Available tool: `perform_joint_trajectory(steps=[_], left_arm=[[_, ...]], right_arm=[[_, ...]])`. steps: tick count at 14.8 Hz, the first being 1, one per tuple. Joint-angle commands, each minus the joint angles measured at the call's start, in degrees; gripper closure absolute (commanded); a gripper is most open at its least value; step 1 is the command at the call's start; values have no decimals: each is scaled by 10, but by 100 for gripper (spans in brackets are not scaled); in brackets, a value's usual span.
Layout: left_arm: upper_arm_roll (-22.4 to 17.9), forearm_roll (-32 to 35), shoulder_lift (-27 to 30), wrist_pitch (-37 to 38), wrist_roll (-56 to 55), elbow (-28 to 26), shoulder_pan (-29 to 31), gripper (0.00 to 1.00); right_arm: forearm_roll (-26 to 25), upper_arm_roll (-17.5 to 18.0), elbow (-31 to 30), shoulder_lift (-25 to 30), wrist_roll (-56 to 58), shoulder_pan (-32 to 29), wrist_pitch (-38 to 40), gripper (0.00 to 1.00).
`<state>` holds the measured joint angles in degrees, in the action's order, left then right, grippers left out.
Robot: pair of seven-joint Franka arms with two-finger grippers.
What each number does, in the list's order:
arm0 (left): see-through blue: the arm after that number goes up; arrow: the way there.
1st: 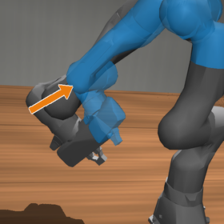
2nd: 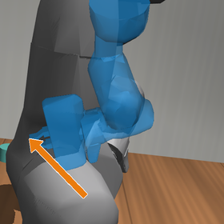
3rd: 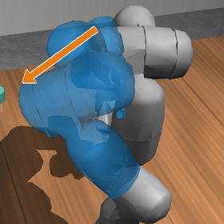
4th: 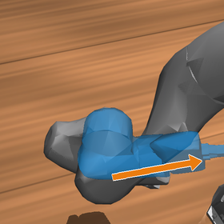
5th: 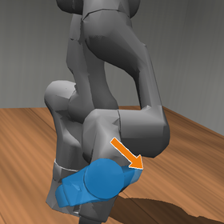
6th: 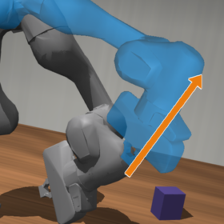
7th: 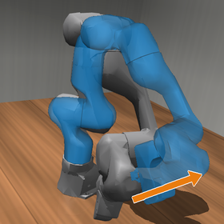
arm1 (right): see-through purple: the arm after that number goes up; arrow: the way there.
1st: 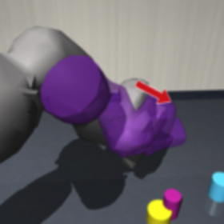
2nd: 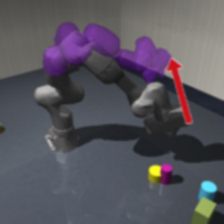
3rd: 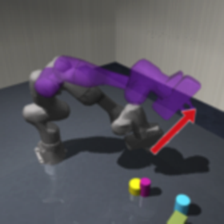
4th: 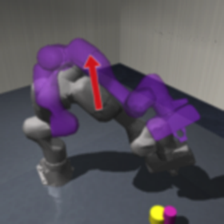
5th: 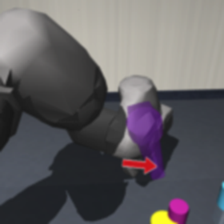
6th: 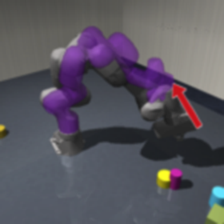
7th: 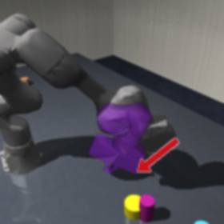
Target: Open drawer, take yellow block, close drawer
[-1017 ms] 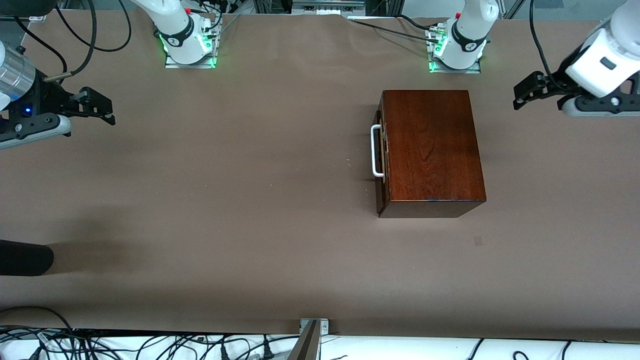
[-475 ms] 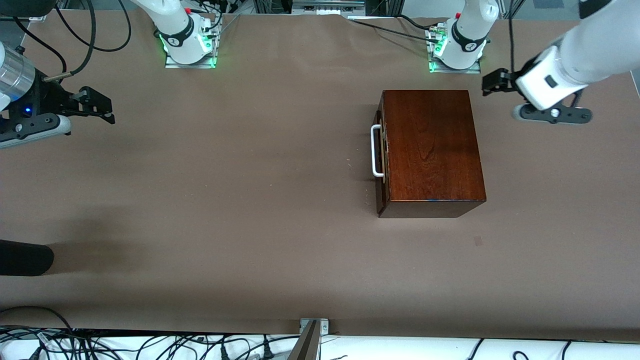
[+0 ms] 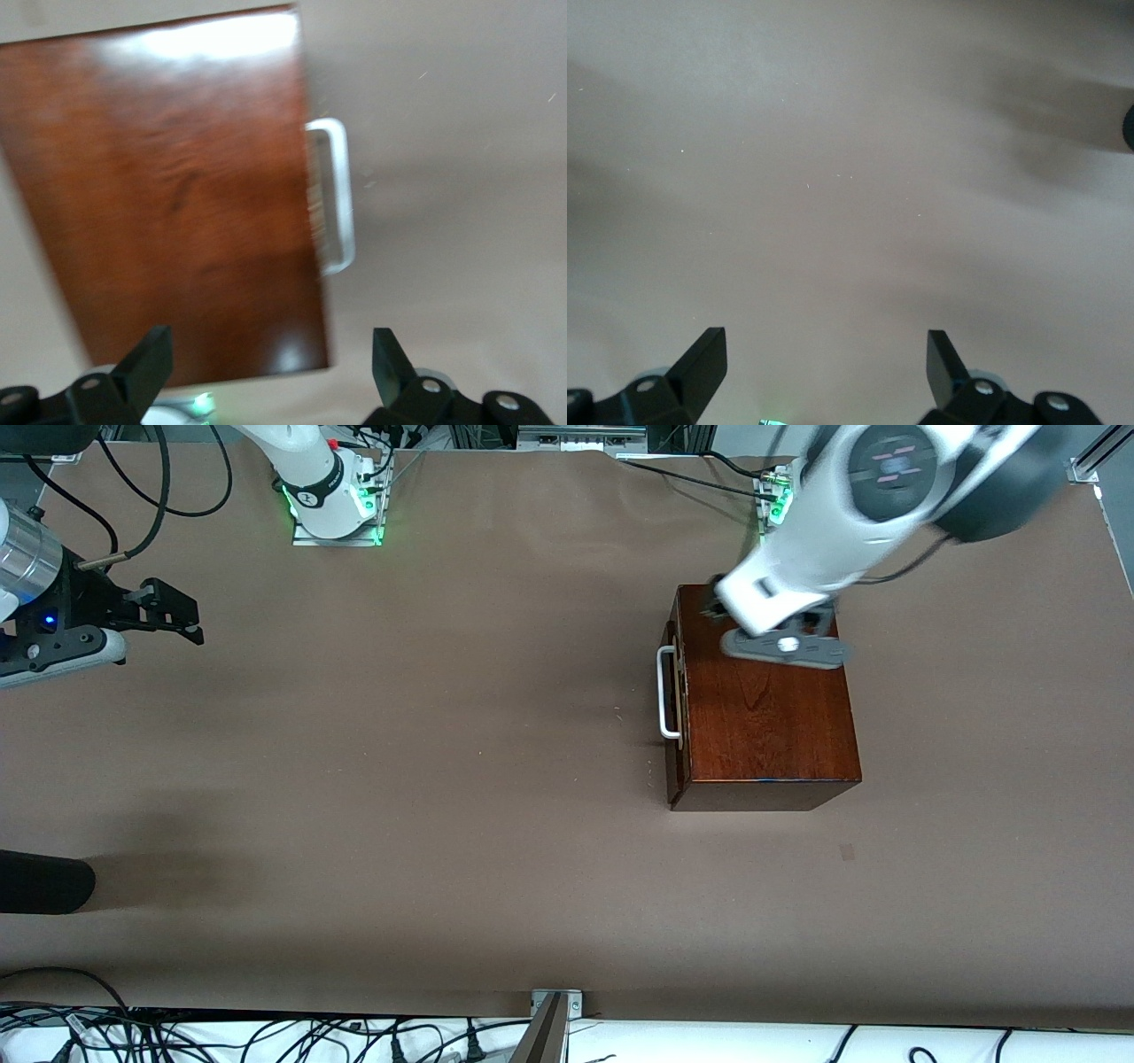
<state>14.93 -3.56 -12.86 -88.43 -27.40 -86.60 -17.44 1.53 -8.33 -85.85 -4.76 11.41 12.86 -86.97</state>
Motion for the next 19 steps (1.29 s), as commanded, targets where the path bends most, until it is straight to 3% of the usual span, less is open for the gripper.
perform_joint_trajectory(steps=[1,6,11,19], left_arm=[[-3,44,-57,-47,-76,28,-57,0],[-3,168,-119,-89,-149,12,-138,0],[-3,195,-139,-158,-194,-46,-149,0],[-5,240,-177,-189,-204,-67,-145,0]], right_arm=[[1,3,1,5,-4,-4,9,0],[1,3,2,5,-5,-3,7,0],[0,2,2,2,-1,-5,0,0],[0,2,2,2,-1,-5,3,0]])
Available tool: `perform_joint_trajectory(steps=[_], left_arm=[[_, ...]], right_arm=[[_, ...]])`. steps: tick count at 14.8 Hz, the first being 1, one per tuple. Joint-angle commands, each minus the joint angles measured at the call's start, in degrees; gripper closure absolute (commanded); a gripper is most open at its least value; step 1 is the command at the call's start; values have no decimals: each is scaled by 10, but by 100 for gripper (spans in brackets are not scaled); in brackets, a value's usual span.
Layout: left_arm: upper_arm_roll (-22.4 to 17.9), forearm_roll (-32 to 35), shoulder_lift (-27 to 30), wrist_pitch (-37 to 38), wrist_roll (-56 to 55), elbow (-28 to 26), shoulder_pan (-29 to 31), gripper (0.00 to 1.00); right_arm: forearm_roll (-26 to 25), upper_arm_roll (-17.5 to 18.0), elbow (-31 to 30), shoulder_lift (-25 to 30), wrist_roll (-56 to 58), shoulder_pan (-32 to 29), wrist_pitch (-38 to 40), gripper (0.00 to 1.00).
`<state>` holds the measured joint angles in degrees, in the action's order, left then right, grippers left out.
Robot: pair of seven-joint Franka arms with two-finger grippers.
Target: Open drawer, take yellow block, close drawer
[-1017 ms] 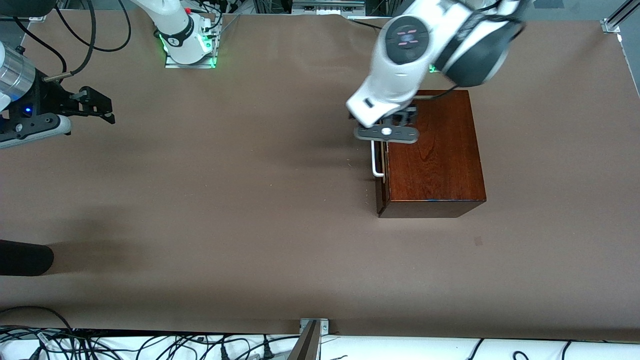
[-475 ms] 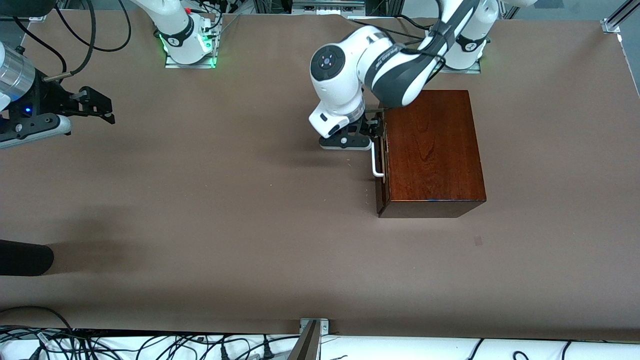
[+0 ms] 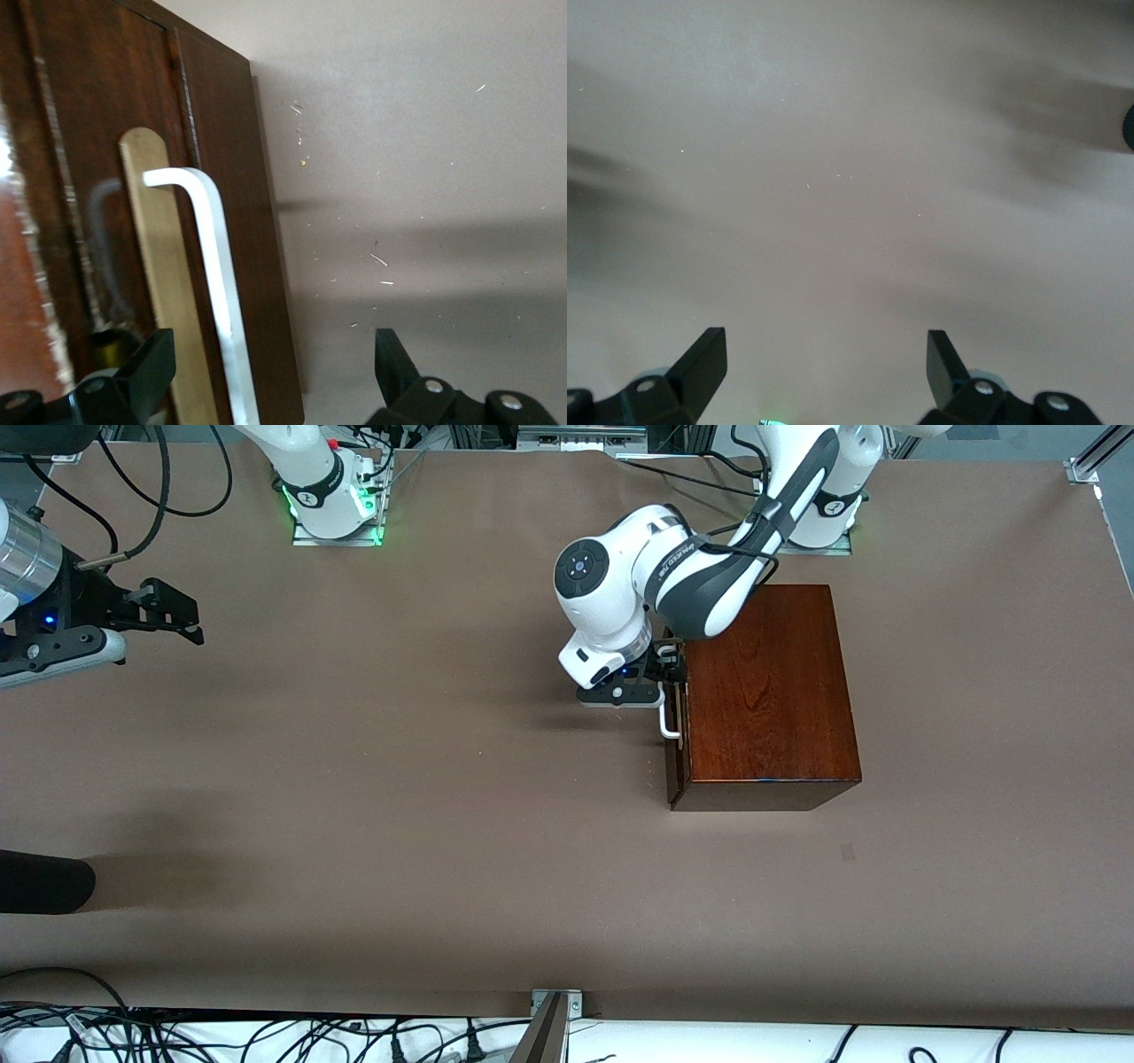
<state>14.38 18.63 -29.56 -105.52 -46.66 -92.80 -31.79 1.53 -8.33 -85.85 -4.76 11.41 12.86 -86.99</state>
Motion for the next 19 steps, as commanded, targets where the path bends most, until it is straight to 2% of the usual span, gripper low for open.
perform_joint_trajectory(steps=[1,10,13,16,19], left_arm=[[1,18,-15,-20,-15,-4,-1,0],[2,14,-39,-86,-41,12,-30,0],[3,8,-52,-89,-86,44,-57,0],[5,-30,-69,-89,-87,84,-74,0],[5,-32,-83,-89,-88,100,-83,0]], right_arm=[[0,2,2,2,-1,-5,3,0],[0,2,2,1,-1,-6,2,0],[0,2,2,1,-1,-5,4,0],[0,2,2,1,-1,-5,4,0],[0,2,2,1,-1,-6,3,0]])
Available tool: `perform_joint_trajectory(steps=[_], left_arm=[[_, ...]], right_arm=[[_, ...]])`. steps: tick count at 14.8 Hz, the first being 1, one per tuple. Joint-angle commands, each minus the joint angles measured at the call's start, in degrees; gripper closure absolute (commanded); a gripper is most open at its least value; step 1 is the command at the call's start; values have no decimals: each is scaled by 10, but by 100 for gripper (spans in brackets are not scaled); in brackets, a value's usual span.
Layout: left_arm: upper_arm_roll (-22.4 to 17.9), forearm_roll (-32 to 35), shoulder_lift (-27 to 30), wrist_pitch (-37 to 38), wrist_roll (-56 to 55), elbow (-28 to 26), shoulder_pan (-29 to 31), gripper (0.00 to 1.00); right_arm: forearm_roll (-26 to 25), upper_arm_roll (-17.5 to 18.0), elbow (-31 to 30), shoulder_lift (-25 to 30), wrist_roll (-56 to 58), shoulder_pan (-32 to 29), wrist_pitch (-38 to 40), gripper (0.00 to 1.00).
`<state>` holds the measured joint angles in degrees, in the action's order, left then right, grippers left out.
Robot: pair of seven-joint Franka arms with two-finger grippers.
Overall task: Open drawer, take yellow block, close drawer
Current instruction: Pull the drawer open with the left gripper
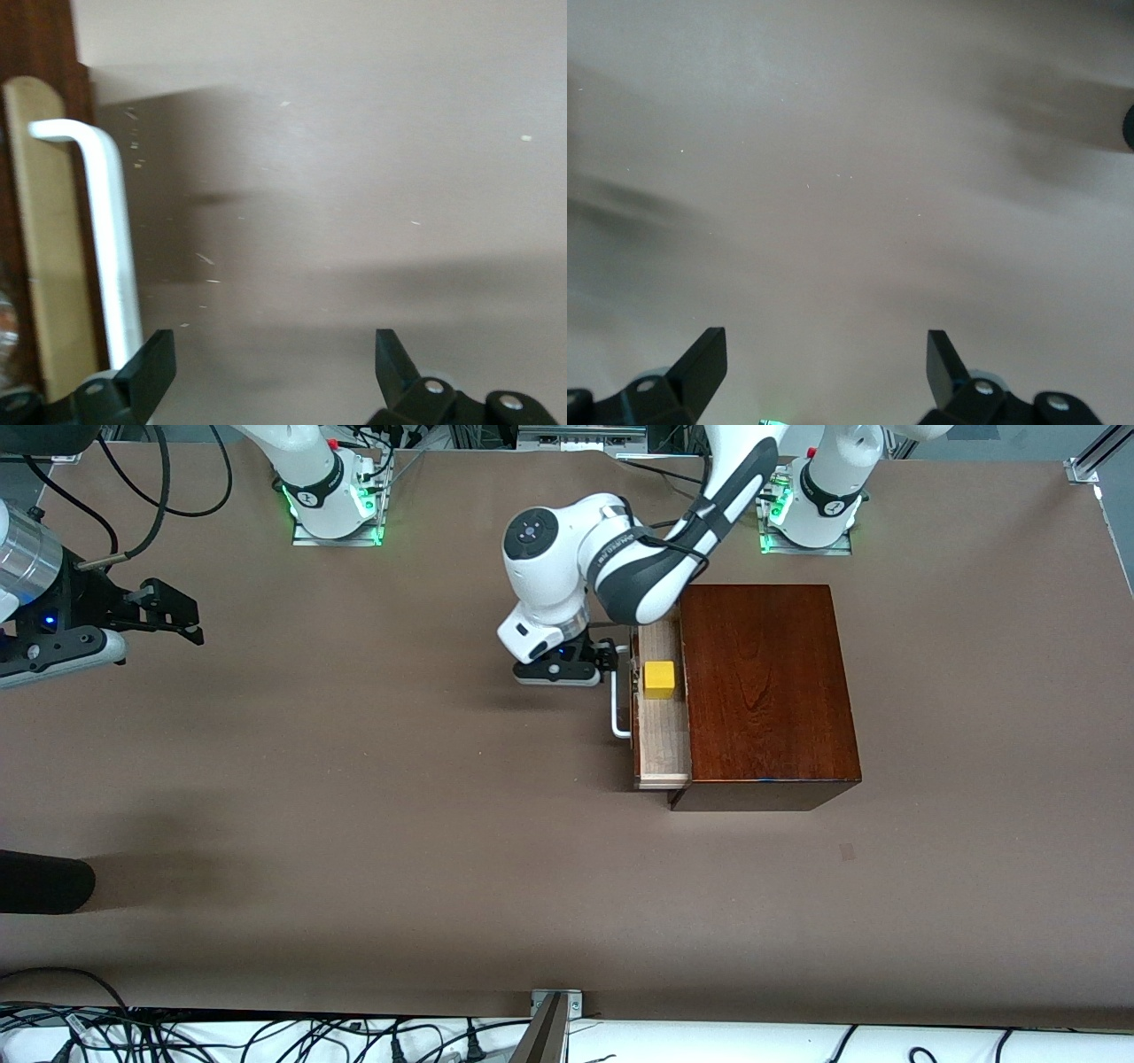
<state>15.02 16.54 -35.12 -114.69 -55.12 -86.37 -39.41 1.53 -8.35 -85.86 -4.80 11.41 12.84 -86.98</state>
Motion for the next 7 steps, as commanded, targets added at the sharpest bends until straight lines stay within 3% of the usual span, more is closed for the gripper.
perform_joint_trajectory(steps=[1,7], left_arm=[[-1,-11,-30,3,-3,36,-7,0],[-2,-9,8,28,6,49,3,0]], right_arm=[[0,3,2,1,-1,-5,3,0],[0,3,2,1,-1,-5,2,0]])
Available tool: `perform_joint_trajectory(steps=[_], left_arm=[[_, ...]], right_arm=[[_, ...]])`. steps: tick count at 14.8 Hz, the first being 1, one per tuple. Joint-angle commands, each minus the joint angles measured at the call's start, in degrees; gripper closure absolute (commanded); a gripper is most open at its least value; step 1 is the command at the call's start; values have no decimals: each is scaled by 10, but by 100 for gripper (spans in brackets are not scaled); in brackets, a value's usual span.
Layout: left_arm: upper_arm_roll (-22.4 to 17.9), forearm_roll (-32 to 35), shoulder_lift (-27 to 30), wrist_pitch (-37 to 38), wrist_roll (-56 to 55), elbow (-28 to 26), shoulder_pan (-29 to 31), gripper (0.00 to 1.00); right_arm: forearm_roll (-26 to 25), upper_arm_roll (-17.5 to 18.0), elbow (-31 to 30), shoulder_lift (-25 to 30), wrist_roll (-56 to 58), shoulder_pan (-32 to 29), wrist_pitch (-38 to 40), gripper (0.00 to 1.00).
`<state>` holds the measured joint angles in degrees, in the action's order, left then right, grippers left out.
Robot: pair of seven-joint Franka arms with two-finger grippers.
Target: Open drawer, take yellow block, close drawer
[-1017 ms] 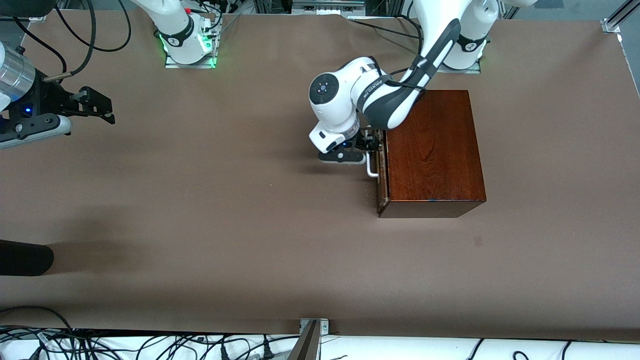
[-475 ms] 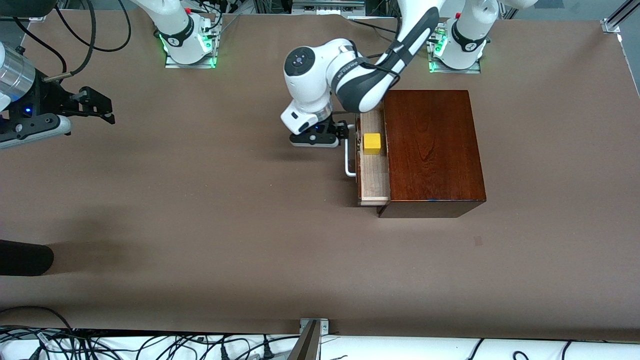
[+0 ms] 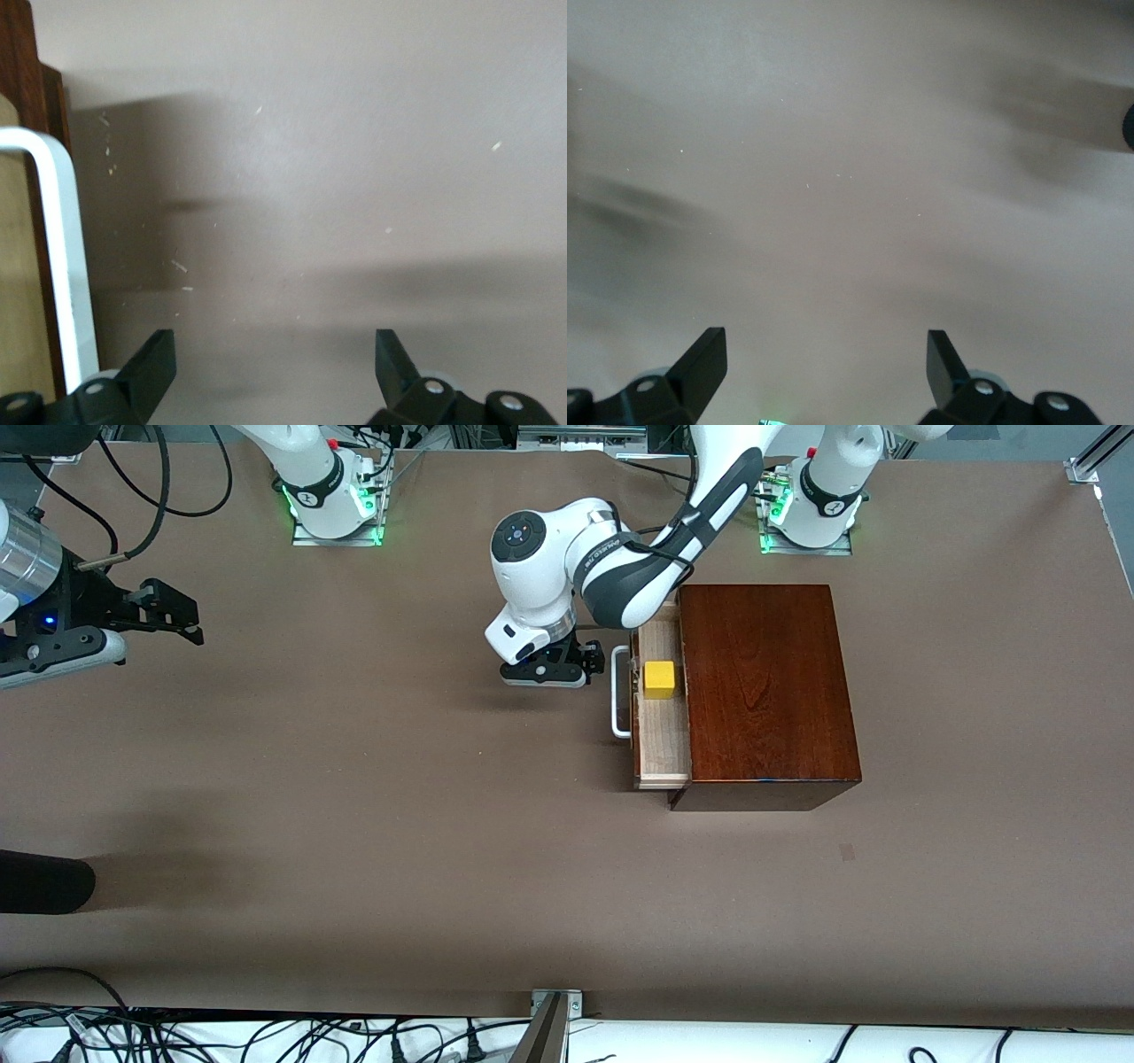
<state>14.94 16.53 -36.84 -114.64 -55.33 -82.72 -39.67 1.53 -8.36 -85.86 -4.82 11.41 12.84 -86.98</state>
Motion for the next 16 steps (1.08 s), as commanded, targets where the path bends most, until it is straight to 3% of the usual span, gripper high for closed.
perform_joint_trajectory(steps=[1,3,6,12,16], left_arm=[[-3,-8,31,48,9,15,9,0],[-3,-3,47,82,15,16,20,0],[-8,-1,83,157,120,16,53,0],[-2,-16,181,198,327,15,209,0],[-2,-88,237,231,480,16,322,0]], right_arm=[[0,3,2,1,-1,-5,2,0],[0,3,2,1,-1,-5,2,0],[0,3,2,1,-1,-5,2,0],[0,-1,2,0,-2,-5,1,0],[-4,1,2,0,-1,-1,1,0]])
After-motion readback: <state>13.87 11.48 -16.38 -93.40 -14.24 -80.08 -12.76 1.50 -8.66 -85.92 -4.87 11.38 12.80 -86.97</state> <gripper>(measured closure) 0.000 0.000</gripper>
